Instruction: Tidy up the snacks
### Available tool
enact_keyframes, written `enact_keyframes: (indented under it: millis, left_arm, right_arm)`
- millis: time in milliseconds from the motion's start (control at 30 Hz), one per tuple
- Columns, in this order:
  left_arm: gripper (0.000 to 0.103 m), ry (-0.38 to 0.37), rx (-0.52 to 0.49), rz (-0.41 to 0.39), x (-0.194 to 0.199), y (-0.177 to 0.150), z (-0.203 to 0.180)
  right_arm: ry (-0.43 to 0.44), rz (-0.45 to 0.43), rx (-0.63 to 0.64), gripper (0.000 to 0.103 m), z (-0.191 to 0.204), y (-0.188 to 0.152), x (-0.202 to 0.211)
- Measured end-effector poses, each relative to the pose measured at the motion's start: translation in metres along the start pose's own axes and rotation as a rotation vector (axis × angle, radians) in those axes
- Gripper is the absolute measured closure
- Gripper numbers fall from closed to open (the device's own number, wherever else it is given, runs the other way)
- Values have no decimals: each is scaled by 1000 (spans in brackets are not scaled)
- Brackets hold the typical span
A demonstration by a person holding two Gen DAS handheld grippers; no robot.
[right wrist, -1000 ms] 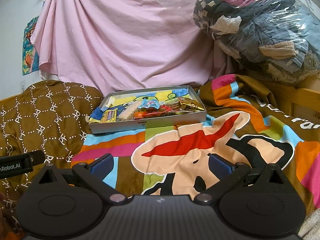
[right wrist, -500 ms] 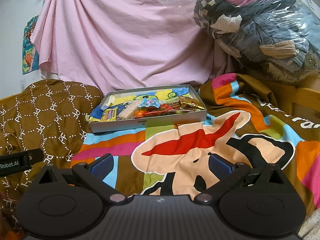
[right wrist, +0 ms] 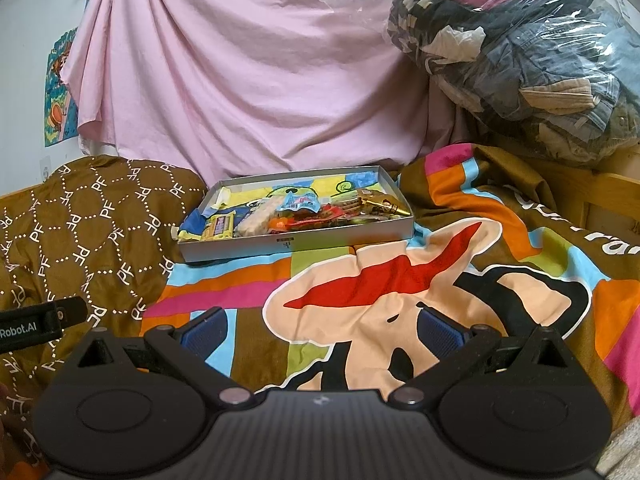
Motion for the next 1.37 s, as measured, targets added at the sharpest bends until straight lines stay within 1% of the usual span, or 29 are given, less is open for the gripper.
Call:
enact_keyframes:
  millis: [67, 167, 300, 500, 1000, 1367]
  left_arm:
    - [1, 2, 1, 12, 0, 1, -1]
    - [1, 36, -2, 19, 0, 1, -3]
    - [1, 48, -45, 9, 1, 1, -8]
    - [1, 45, -74, 5, 2, 0, -11]
    - [1, 49, -62, 15, 1, -1, -9]
    - [1, 65, -59, 22, -1, -1, -8]
  right_arm:
    - [0, 1, 1, 0, 0, 0, 0]
    - [0, 3, 2, 0, 0, 0, 0]
    - [0, 6, 5, 0, 0, -1, 0]
    - [-1, 4, 2, 0, 0, -1, 0]
    - [-1, 9, 5, 0, 0, 0, -1]
    - [1, 13, 10, 0, 1, 0, -2]
Point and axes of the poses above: each gripper's, at about its wrist camera, not at the fingertips, and x roughly against the way its jaws point, z to its left, y to its top, the point moved 2 cm from there along -x, roughly the way its jaws point, and after that the axes turned 3 degrees about -z, right-handed, at the moved point
